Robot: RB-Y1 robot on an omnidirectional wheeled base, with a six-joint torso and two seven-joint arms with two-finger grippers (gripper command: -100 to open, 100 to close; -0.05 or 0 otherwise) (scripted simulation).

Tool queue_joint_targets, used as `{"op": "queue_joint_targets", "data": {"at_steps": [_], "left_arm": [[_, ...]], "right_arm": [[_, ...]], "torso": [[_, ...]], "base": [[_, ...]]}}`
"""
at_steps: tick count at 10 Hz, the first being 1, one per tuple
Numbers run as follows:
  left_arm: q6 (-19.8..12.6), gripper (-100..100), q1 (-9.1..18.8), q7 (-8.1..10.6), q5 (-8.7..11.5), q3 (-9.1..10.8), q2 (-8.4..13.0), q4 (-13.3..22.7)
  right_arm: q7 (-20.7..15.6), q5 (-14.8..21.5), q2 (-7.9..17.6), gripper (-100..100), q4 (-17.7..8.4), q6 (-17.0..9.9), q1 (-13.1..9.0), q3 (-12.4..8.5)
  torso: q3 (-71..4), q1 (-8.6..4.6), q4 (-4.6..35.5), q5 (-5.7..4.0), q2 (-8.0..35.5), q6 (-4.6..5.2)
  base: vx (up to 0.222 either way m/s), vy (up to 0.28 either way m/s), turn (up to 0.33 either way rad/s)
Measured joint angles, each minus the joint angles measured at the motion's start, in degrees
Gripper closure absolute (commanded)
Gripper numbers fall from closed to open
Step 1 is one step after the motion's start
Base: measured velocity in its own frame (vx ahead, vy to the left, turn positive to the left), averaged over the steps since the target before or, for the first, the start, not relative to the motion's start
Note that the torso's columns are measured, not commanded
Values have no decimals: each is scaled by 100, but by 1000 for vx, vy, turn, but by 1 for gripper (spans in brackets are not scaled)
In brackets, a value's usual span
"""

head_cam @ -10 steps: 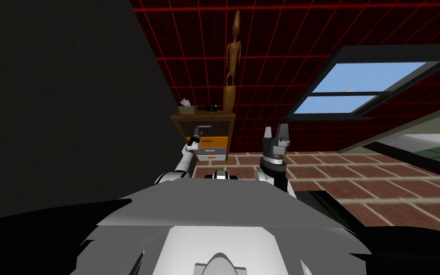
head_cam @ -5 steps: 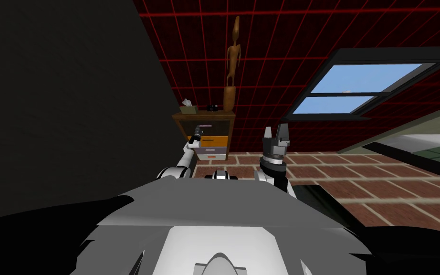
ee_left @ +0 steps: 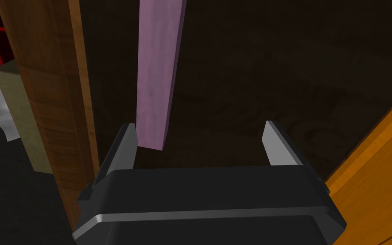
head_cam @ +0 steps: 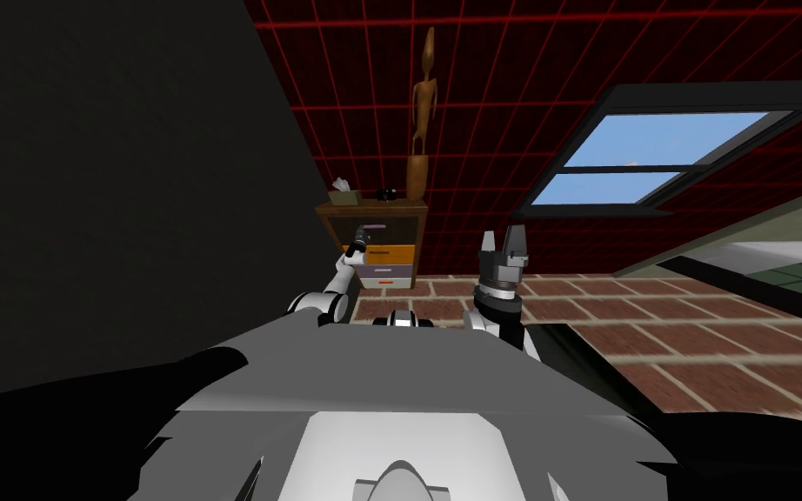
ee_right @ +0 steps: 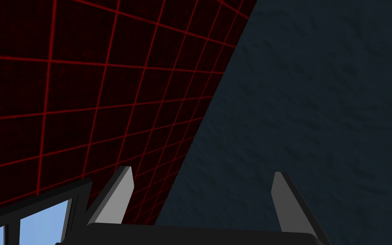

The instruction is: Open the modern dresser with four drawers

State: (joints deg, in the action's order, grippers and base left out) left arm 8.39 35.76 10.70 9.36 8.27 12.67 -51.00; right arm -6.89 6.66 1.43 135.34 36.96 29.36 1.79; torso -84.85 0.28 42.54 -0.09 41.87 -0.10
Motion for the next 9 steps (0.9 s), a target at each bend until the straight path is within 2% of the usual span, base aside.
{"op": "queue_joint_targets", "data": {"at_steps": [1,4,6,7,9], "left_arm": [[71,-100,184,56,22,15,125,173],[75,-100,589,1,-8,98,77,541],[74,-100,576,18,-2,80,89,668],[327,-100,893,59,4,85,163,1180],[371,-100,1187,85,3,120,227,1486]], "right_arm": [[0,0,0,0,0,0,1,0],[0,0,0,0,0,0,1,0],[0,0,0,0,0,0,1,0],[0,0,0,0,0,0,0,0],[0,0,0,0,0,0,0,0]], "torso": [[13,-6,-16,9,18,3],[23,-31,-28,9,34,10],[21,-24,-31,12,31,10],[31,-19,-10,5,46,5],[25,-23,-24,10,34,9]], "base": [[-19,5,15],[6,0,-1],[-46,-5,17],[-115,-7,16],[-29,-2,0]]}}
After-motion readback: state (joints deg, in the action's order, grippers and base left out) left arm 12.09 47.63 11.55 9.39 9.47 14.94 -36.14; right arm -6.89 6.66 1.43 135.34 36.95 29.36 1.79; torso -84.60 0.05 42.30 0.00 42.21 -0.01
